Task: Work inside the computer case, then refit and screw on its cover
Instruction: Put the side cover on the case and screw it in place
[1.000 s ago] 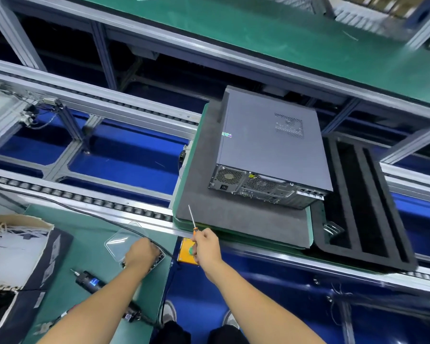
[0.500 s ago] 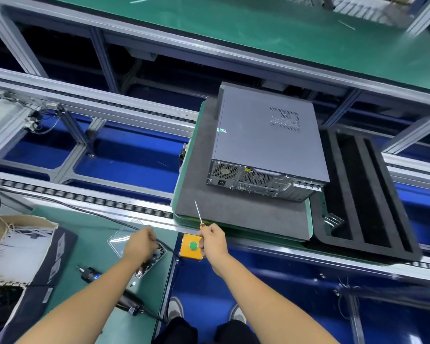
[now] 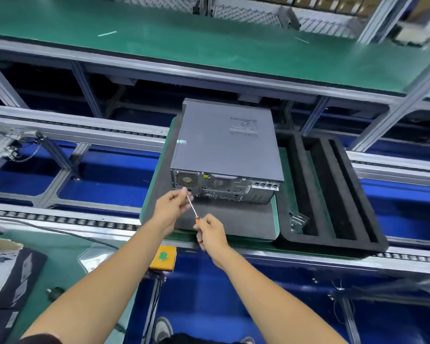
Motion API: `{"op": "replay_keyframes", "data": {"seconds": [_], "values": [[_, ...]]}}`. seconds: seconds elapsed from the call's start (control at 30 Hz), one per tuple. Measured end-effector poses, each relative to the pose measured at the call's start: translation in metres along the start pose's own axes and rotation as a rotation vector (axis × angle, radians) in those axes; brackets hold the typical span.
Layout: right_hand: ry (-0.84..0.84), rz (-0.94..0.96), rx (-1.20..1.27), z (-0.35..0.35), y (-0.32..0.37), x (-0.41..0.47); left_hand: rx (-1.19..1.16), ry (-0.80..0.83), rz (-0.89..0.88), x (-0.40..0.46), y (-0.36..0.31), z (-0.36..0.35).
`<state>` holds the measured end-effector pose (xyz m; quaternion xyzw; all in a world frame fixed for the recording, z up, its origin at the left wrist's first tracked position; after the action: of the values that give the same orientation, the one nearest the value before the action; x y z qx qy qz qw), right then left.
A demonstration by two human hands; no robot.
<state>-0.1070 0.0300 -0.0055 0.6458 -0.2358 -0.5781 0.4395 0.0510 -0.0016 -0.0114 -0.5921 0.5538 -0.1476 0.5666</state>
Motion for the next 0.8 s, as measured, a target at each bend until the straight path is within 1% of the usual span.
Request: {"op": "replay_keyframes", "data": {"seconds": [0.13, 0.33, 0.4, 0.57, 0.8], "values": [[-0.044, 0.017, -0.002, 0.055, 0.008, 0.002, -0.089, 0.071, 0.006, -0.002, 0.008, -0.057], [-0.079, 0.036, 0.038, 0.107, 0.012, 0.003, -0.076, 0.132, 0.061, -0.004, 0.02, -0.115], [-0.094, 0.045, 0.03, 0.121, 0.012, 0.004, -0.068, 0.144, 0.082, -0.006, 0.023, -0.129], [-0.094, 0.057, 0.049, 0.144, 0.01, 0.004, -0.03, 0.149, 0.065, -0.009, 0.027, -0.152], [-0.144, 0.025, 0.085, 0.158, 0.005, 0.004, 0.01, 0.172, 0.151, -0.007, 0.036, -0.166]]}}
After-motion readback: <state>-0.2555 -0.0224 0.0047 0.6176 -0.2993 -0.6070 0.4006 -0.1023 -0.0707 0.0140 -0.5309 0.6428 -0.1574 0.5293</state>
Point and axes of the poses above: each hand's wrist, its own x-axis towards the middle knuckle, its own z-axis out of the back of the hand, y = z × x, the point moved 6 cm from there along x, towards the middle knuckle, and after that the axes turned 3 degrees about -x, right-handed, at the moved point
